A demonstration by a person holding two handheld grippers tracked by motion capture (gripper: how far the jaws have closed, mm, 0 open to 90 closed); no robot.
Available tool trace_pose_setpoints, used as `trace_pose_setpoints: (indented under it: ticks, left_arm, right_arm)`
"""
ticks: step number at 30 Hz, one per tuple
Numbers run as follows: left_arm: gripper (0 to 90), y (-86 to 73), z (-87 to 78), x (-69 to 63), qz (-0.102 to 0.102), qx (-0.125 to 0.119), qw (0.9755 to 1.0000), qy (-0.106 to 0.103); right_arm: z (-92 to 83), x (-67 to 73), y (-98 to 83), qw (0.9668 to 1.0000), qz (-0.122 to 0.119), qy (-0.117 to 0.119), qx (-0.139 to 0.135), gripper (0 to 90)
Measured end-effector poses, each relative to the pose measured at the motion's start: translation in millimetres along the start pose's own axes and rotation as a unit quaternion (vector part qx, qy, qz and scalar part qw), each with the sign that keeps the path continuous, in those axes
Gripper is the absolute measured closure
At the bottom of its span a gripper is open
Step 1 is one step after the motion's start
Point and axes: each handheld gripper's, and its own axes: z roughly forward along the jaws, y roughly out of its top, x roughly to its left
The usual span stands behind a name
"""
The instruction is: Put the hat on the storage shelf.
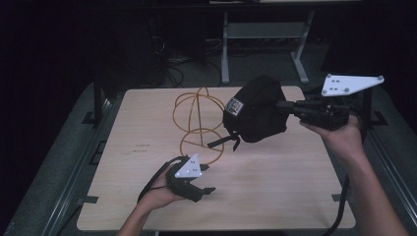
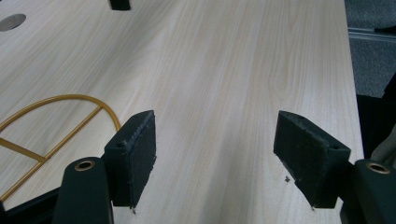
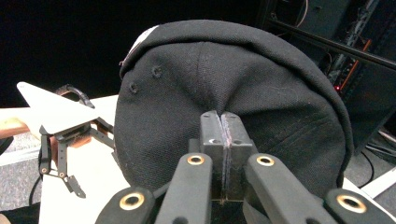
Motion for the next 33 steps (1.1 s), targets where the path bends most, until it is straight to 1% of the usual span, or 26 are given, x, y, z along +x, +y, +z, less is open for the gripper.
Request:
trace_pose_setpoints:
  ticks: [3,9,12,14,18,22,25,31,32,33]
  left_arm:
    - [29.4,-0.4,-1.3,0.4,-0.001,-0.001,1.0000,0.000]
    - [29.3,-1.4,-3.3,1.3,-0.003,-0.004,1.0000,0.001]
    - [29.3,-1.9,-2.5,0.1,-0.006,-0.005,1.0000,-0.002]
    - [29.3,-1.9,-2.3,0.1,-0.001,0.001,1.0000,-0.003]
    - [29.3,-1.0,-3.1,-0.3,0.002,-0.002,1.0000,-0.004]
    - [29.3,-0.3,-3.3,-0.6,0.000,-0.006,1.0000,-0.005]
    - [29.3,0.3,-3.0,-0.1,0.002,-0.004,1.0000,-0.004]
    - [29.3,1.0,-3.1,1.1,0.003,-0.007,1.0000,-0.004]
    - [29.3,0.8,-2.8,1.2,0.003,-0.006,1.0000,-0.004]
    - [29.3,0.6,-2.5,1.1,0.003,-0.006,1.0000,-0.004]
  right_arm:
    - [5.5,1.0,9.2,0.9999,-0.007,0.006,0.004,89.7]
    - [24.2,1.6,29.0,0.9994,-0.024,0.023,0.013,89.7]
    - [35.6,1.2,37.5,0.9990,-0.028,0.031,0.016,89.7]
    - [43.9,0.7,42.7,0.9987,-0.029,0.037,0.019,89.7]
    - [59.6,-1.4,52.2,0.9983,-0.029,0.046,0.022,89.8]
    - [74.6,-4.6,63.2,0.9978,-0.031,0.051,0.029,89.8]
    - [85.3,-6.5,70.3,0.9974,-0.031,0.054,0.035,89.8]
    - [105.9,-11.2,80.3,0.9967,-0.033,0.057,0.047,89.9]
    - [108.9,-12.6,81.5,0.9965,-0.038,0.056,0.050,89.9]
    - [112.9,-13.1,83.2,0.9966,-0.035,0.057,0.050,89.9]
